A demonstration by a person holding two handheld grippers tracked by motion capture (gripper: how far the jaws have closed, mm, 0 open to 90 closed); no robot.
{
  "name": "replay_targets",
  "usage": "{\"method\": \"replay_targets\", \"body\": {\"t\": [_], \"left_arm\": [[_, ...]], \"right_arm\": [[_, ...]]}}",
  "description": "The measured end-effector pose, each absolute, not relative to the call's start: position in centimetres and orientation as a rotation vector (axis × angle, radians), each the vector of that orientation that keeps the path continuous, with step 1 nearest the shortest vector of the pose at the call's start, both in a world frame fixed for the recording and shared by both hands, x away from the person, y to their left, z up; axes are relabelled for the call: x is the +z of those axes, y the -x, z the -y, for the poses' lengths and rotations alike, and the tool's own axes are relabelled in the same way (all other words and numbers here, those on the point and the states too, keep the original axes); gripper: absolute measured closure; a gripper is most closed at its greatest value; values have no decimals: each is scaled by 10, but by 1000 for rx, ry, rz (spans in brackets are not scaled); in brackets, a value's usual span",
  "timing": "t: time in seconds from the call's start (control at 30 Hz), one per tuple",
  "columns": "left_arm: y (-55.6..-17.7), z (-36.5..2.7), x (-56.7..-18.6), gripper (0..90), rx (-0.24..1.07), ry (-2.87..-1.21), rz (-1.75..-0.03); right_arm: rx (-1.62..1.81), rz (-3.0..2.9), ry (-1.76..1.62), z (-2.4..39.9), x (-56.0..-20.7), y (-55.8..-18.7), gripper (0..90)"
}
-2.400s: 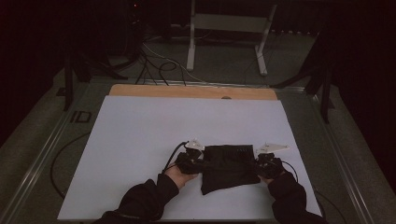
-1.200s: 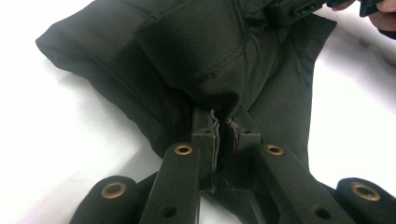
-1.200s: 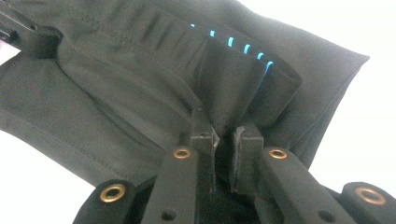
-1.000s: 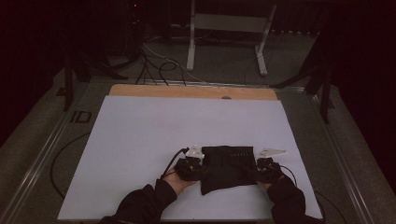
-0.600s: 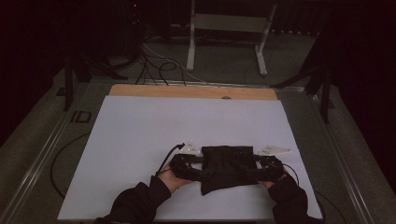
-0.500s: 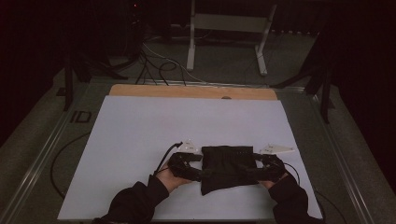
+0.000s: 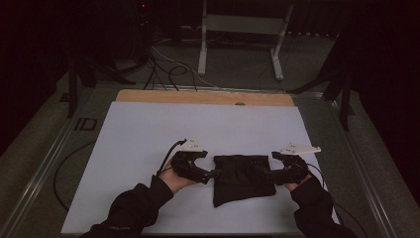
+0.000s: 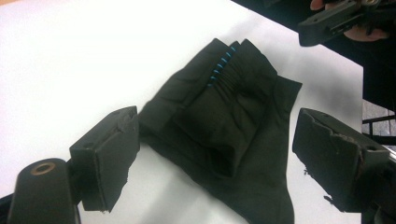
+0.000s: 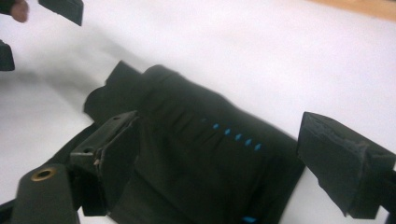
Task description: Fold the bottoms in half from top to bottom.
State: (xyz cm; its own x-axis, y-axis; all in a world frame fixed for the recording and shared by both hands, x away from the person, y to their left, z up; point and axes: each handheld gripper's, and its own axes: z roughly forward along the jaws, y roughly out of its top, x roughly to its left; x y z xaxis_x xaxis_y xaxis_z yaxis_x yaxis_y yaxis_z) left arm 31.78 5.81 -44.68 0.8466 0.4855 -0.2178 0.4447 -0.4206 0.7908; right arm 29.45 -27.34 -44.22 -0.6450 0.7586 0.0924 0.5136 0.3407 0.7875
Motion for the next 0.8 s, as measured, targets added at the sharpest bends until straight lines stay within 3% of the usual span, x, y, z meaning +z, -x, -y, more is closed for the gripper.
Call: {"method": "replay_targets", "body": {"t": [0.2, 0.3, 0.37, 0.4, 0.43, 0.57, 0.8], "left_arm": [[-330, -57, -445, 236, 85, -2071, -706], [-336, -55, -446, 319, 101, -2078, -743], [-340, -52, -449, 339, 103, -2080, -764], [-342, -51, -451, 432, 120, -2088, -776], [-343, -50, -452, 460, 121, -2094, -782], [-347, -44, -460, 649, 106, -2123, -787], [-354, -36, -474, 817, 65, -2157, -798]], "right_arm": [[1200, -2298, -1124, 272, -436, -306, 163], [1171, -2292, -1122, 271, -437, -314, 309], [1149, -2290, -1126, 271, -438, -317, 355], [1125, -2292, -1124, 271, -441, -323, 462], [1114, -2286, -1134, 271, -443, -326, 502], [1073, -2314, -1130, 273, -453, -338, 642], [1003, -2358, -1132, 276, -468, -352, 843]]}}
